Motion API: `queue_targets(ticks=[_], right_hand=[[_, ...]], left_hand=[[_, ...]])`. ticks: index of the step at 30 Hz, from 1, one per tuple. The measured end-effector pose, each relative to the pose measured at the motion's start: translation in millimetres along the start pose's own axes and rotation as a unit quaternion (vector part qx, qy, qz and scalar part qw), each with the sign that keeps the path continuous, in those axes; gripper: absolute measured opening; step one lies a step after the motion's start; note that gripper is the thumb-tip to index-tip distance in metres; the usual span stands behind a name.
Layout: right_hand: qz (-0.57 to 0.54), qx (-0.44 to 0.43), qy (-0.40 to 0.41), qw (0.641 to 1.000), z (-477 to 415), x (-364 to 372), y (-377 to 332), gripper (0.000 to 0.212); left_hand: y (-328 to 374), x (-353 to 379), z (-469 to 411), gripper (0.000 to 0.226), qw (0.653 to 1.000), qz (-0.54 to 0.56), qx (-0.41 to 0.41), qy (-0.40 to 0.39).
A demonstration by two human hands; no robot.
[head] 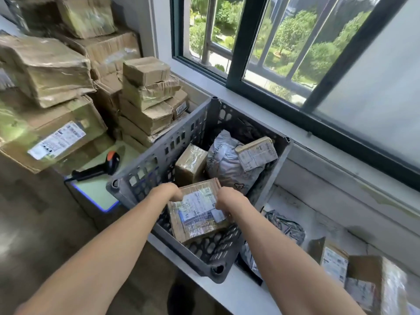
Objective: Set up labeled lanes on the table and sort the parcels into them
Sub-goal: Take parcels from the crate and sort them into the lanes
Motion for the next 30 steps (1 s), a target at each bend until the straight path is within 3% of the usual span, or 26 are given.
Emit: queue_targets(ticks=[3,7,12,15,19,22,25,27,30], right_hand=[[-0.044,0.034,-0.041,0.998,-6,10,7,0.022],[-0.076,0.047,-0.006,0.996,-1,-6,12,0.011],[-0.122,0.027,0.081,0.989,32,-64,23,0.024],[-0.295,0.001,0.073,0.953,61,-92,41,0.032],[-0.432,-0.106,0.096,0.891,106,-111,65,0.032],[-0.518,-0.145,0.123,0.834,130,-102,79,0.037],[-0.576,-0.168,0.165,0.783,146,-86,90,0.040],[-0.584,-0.174,0.179,0.772,155,-77,96,0.044],[-0.531,-0.155,0.168,0.816,169,-74,115,0.066]], left_hand=[[1,5,-5,0.052,0.998,0.067,0.013,-0.004],[9,-14,-1,0.057,0.986,0.155,0.007,0.053],[19,-74,36,0.073,0.967,0.205,0.038,0.146],[24,-115,69,0.054,0.928,0.258,0.083,0.255],[41,-154,127,0.003,0.828,0.352,0.229,0.372],[62,-171,162,0.019,0.774,0.372,0.290,0.421],[90,-178,189,0.022,0.751,0.344,0.331,0.456],[107,-179,203,0.020,0.742,0.317,0.356,0.470],[128,-179,215,0.020,0.749,0.284,0.377,0.466]])
Point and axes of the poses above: each hand's wrist, its own z-axis away from the middle knuckle, its own x-axis out of the palm, y = z × x, the point moved 4 cm from there along -z, towards the middle knuckle, and after that the axes turned 5 degrees about -x, right-handed, at the moved point
